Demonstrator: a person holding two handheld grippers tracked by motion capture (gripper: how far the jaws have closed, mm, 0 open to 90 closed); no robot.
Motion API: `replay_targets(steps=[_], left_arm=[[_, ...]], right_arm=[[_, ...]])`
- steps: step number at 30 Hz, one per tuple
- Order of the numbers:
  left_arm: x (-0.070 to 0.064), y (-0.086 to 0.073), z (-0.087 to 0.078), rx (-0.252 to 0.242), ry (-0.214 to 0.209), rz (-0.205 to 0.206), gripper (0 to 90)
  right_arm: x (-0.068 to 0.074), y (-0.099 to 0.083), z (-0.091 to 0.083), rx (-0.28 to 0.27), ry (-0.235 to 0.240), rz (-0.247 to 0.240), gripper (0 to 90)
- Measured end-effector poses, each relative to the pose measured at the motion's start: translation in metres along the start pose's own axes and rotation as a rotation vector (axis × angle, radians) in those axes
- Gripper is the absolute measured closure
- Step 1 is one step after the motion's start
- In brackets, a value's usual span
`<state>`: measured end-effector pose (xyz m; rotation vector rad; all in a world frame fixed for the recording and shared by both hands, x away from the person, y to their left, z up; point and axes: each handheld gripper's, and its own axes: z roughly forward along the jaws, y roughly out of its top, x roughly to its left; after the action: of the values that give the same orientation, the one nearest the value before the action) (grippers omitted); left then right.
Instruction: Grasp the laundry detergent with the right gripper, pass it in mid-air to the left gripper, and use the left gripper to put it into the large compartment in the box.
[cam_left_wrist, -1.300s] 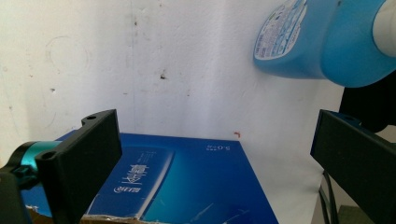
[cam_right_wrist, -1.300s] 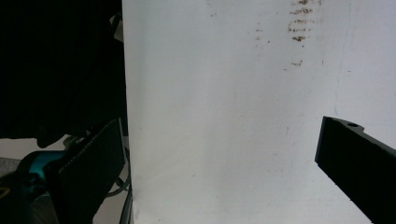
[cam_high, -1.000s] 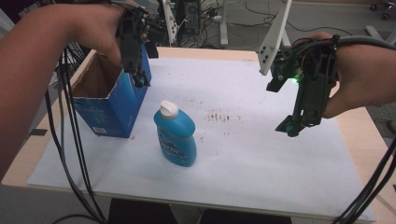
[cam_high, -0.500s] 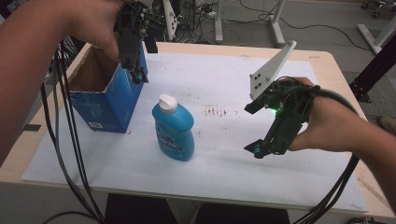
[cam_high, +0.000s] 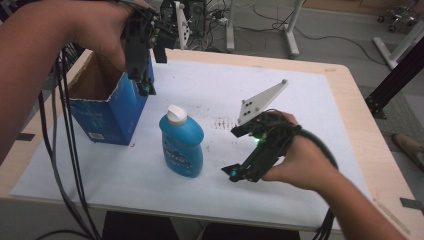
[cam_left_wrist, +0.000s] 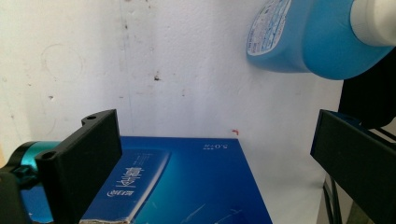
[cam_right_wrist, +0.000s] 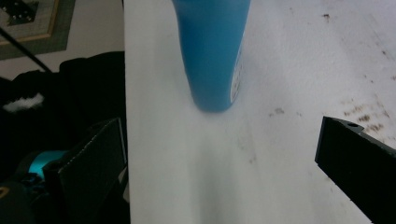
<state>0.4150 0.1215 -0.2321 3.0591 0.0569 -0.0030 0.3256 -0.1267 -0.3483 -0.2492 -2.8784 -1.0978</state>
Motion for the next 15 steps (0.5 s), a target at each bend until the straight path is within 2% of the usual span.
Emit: replay_targets(steps=[1,2,6,12,15], left_arm=[[0.000,0.000,0.000,0.000,0.000,0.000,1.8],[-0.001,0.001,0.001,0.000,0.001,0.001,1.8],[-0.002,0.002,0.002,0.010,-0.005,0.003,1.8],[-0.002,0.001,0.000,-0.004,0.005,-0.002,1.8],[-0.004,0.000,0.000,0.000,0.007,0.003,1.8]], right_arm=[[0.000,0.000,0.000,0.000,0.000,0.000,1.0],[0.000,0.001,0.010,-0.020,0.010,0.007,1.0],[0.000,0.003,0.027,-0.034,0.008,0.004,1.0],[0.002,0.007,0.044,-0.085,0.001,0.021,1.0],[0.004,0.008,0.054,-0.079,-0.020,0.028,1.0]])
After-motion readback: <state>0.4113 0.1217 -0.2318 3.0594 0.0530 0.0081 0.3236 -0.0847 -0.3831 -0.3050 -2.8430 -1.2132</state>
